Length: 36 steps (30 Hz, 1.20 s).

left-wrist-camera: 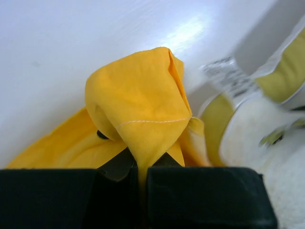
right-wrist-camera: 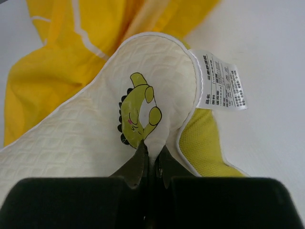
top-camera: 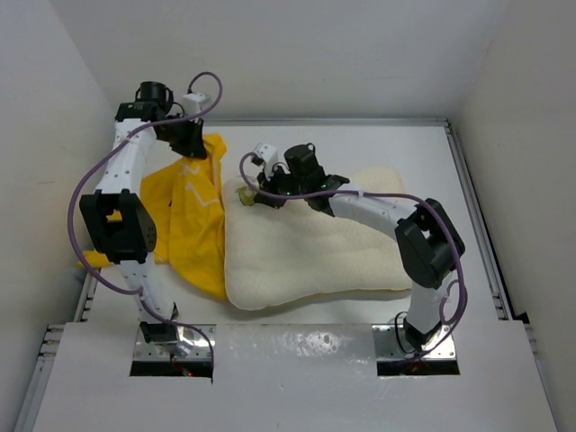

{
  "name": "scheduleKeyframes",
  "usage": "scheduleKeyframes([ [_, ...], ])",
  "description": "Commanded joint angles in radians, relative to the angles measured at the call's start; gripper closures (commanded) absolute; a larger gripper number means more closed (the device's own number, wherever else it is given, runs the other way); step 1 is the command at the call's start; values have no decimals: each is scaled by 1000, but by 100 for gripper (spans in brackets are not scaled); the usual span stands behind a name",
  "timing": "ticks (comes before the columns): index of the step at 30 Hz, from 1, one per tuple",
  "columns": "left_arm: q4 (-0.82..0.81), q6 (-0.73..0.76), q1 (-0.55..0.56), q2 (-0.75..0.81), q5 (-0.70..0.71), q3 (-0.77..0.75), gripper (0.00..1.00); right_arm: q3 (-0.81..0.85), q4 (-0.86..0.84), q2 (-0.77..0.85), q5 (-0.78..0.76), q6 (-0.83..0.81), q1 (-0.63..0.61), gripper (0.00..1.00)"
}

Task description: Put the pillow into the pillowcase

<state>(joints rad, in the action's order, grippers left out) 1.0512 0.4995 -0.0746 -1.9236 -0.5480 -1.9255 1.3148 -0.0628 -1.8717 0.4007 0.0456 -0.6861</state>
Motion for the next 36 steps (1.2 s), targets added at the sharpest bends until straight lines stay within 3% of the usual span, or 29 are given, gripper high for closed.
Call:
scheduleKeyframes([
  [1, 21, 36, 114, 0, -69, 19, 100, 6, -22, 32, -104, -64, -69, 100],
  [5, 58, 39, 147, -38, -50, 10, 100, 31, -68, 36, -151, 28, -78, 100],
  [12, 96, 68, 182, -72, 124, -26, 100, 60, -55, 80, -188, -27, -78, 100],
  [17, 104, 137, 248, -40, 147, -20, 100, 162, 15, 16, -183, -4, -79, 100],
  [21, -17, 100, 262, 14, 296, 46, 100, 209, 40, 15, -137, -30, -82, 100],
  [24, -94, 59, 262, -9, 422, 54, 100, 73, -6, 141, -126, -115, -108, 100],
  [29, -76, 57, 262, -35, 343, 29, 100, -17, -32, 221, -99, -124, -112, 100],
  [36, -50, 108, 262, 8, 278, 91, 100, 67, -29, 135, -98, -89, -107, 100],
])
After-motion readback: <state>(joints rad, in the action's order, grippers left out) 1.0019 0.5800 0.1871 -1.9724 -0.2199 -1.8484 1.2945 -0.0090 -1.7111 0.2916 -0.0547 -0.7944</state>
